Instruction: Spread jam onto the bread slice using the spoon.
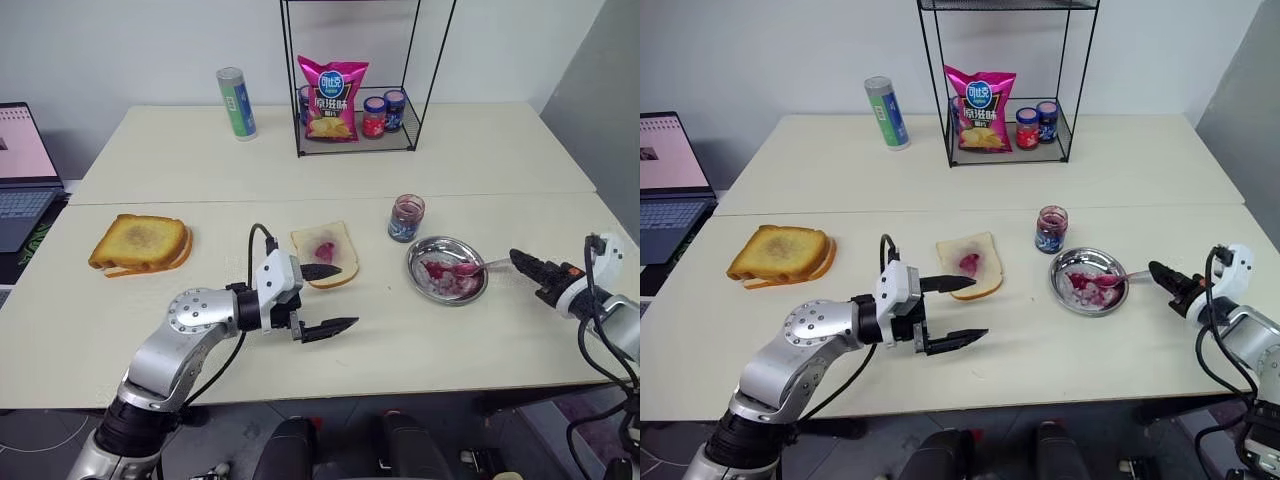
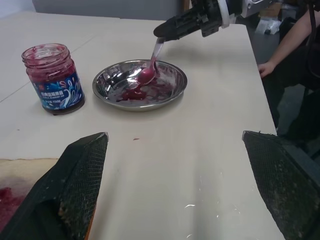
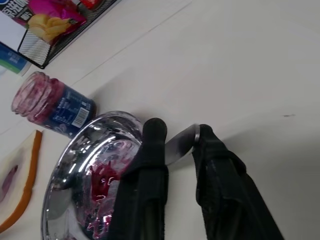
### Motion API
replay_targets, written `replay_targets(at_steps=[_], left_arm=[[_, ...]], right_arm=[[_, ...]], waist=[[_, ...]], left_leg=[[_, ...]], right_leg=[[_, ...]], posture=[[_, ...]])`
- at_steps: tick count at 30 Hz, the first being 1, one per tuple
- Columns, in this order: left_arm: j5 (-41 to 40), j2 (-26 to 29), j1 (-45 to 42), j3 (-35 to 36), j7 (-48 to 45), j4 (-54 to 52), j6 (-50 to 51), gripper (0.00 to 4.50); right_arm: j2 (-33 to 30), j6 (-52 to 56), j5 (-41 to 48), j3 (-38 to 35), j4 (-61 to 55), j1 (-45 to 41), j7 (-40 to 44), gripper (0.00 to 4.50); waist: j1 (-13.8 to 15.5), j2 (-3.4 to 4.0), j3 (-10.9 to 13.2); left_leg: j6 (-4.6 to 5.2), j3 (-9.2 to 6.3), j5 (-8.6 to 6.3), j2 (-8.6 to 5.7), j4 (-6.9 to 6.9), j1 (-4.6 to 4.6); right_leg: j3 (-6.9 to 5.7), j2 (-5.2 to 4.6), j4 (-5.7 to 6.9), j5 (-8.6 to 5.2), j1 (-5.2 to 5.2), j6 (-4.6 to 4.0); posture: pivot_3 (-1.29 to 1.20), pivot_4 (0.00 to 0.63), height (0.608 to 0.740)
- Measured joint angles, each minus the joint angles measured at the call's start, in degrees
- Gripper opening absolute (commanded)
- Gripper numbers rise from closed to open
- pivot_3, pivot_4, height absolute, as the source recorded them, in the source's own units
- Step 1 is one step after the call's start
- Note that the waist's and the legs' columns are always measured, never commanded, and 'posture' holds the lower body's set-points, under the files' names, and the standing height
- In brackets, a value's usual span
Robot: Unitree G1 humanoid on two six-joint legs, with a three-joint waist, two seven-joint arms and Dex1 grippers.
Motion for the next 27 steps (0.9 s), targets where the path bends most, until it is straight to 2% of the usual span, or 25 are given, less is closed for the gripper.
replay_targets(at_steps=[8,12,17,22,27], left_arm=[[0.0,0.1,1.6,0.8,1.6,-1.3,0.0,4.50],[0.0,0.1,1.9,1.3,2.1,-2.0,0.0,4.50],[-1.9,0.9,2.5,5.1,5.6,-2.7,4.9,4.50],[-2.9,8.6,2.0,12.1,5.7,-1.2,10.6,4.50],[-5.3,13.4,4.7,17.4,4.1,1.6,16.3,4.50]], right_arm=[[-0.7,-0.1,-1.1,-0.7,2.0,-2.4,0.2,3.72],[-2.1,-2.0,-3.9,-0.6,3.2,-3.7,0.3,4.40],[-8.5,-7.5,-10.4,3.7,-0.6,-6.2,5.7,4.40],[-9.3,-5.7,-4.6,16.1,-18.5,-4.3,21.6,4.40],[-15.0,-3.9,-5.1,28.0,-27.2,2.3,33.5,4.40]], waist=[[0.2,0.00,0.0],[0.3,0.00,0.0],[0.1,0.06,0.0],[-0.3,0.04,0.0],[0.9,-0.01,0.0]], left_leg=[[0.00,-0.01,0.00,0.00,0.04,0.02],[0.00,0.01,0.00,0.00,0.06,0.02],[0.00,-0.01,0.00,0.07,0.11,0.06],[-0.01,-0.11,-0.01,0.45,0.06,0.11],[-0.10,-0.02,-0.07,0.45,0.19,0.05]], right_leg=[[0.00,0.01,0.00,0.01,0.04,0.01],[0.01,0.01,0.01,0.03,0.04,0.03],[-0.01,0.08,0.05,0.05,0.05,0.04],[-0.12,0.47,0.03,0.04,0.05,-0.08],[-0.08,0.39,-0.06,0.01,0.04,-0.16]], posture=[[0.00,0.150,0.740],[0.00,0.150,0.740],[0.00,0.150,0.740],[0.00,0.150,0.740],[0.00,0.150,0.740]])
